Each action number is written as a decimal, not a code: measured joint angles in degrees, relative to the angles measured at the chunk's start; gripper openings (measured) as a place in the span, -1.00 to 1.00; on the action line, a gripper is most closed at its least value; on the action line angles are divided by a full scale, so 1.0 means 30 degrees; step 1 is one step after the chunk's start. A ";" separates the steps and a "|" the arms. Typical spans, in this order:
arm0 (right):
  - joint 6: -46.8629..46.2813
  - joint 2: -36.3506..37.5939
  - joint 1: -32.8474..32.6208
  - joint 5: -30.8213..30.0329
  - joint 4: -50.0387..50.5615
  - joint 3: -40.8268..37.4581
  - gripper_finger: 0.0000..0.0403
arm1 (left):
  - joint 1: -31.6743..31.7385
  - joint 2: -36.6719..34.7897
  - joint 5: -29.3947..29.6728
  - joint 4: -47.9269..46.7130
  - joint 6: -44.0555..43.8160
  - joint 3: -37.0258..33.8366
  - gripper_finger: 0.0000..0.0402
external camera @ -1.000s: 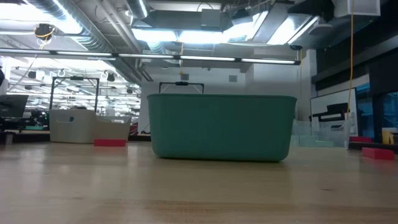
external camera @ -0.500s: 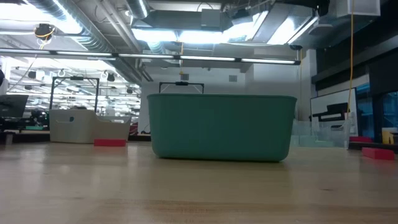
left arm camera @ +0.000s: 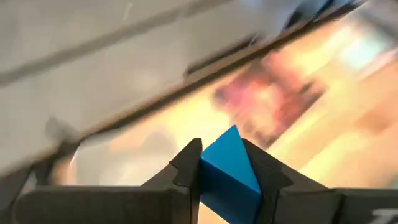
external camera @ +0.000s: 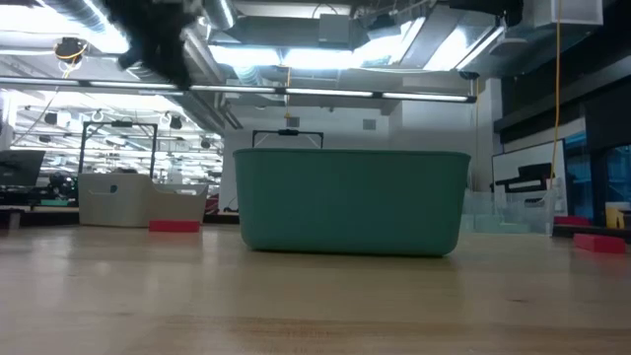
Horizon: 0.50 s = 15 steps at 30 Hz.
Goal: Sort & place blocks by color
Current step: Put the top triangular blue block into the white bin
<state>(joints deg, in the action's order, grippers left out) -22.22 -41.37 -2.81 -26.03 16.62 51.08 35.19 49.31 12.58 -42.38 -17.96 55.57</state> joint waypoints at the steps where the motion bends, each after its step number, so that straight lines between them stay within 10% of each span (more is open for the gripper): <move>1: 0.0000 -0.0043 0.0004 -0.0010 0.0004 -0.0005 0.57 | 0.0816 0.0267 -0.0443 -0.0732 0.0007 -0.0140 -0.62; 15: -0.0714 -0.1069 0.0001 0.0049 0.0612 0.0002 0.57 | 0.5621 0.4776 -0.2304 0.2326 -0.0417 -0.5339 -0.63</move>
<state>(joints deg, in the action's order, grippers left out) -24.36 -44.57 -2.80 -25.89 18.46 51.09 52.05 63.64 5.67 -35.40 -19.21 39.55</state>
